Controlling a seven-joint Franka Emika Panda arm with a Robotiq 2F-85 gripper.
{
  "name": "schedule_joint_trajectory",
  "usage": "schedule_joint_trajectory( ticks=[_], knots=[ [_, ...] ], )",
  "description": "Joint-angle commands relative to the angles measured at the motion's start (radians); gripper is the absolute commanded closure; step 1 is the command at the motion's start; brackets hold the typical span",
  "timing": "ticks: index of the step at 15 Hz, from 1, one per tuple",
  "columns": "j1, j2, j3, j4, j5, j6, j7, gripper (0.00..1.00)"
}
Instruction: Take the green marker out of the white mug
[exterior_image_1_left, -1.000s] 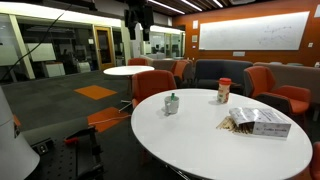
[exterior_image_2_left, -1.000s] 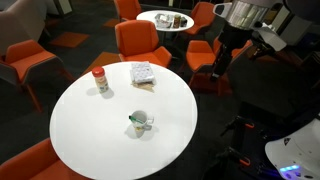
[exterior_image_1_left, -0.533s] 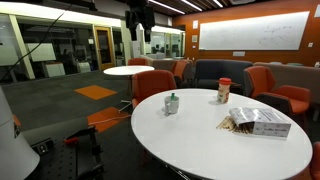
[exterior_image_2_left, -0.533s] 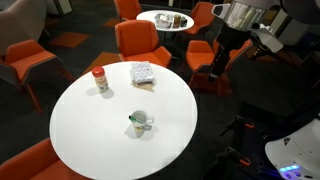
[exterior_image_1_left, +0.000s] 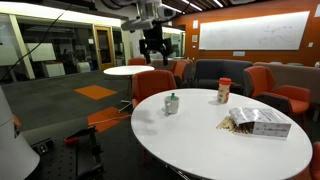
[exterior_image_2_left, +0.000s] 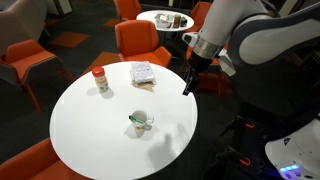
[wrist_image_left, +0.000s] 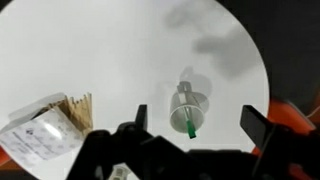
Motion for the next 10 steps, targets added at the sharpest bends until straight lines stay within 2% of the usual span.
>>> schedule_joint_trajectory(
  ticks=[1,2,3,4,6,9,10],
  knots=[
    [0.018,0.162,0.001,0.085,0.046,0.058,-0.216,0.0],
    [0.012,0.207,0.017,0.11,0.045,0.072,-0.258,0.01],
    [0.003,0.247,0.034,0.132,0.035,0.087,-0.286,0.07],
    [-0.005,0.29,0.05,0.162,0.02,0.094,-0.297,0.15],
    [-0.022,0.366,0.078,0.226,0.007,0.088,-0.306,0.42],
    [-0.036,0.469,0.106,0.317,-0.037,0.076,-0.276,0.47],
    [-0.039,0.505,0.111,0.346,-0.058,0.071,-0.264,0.44]
  ],
)
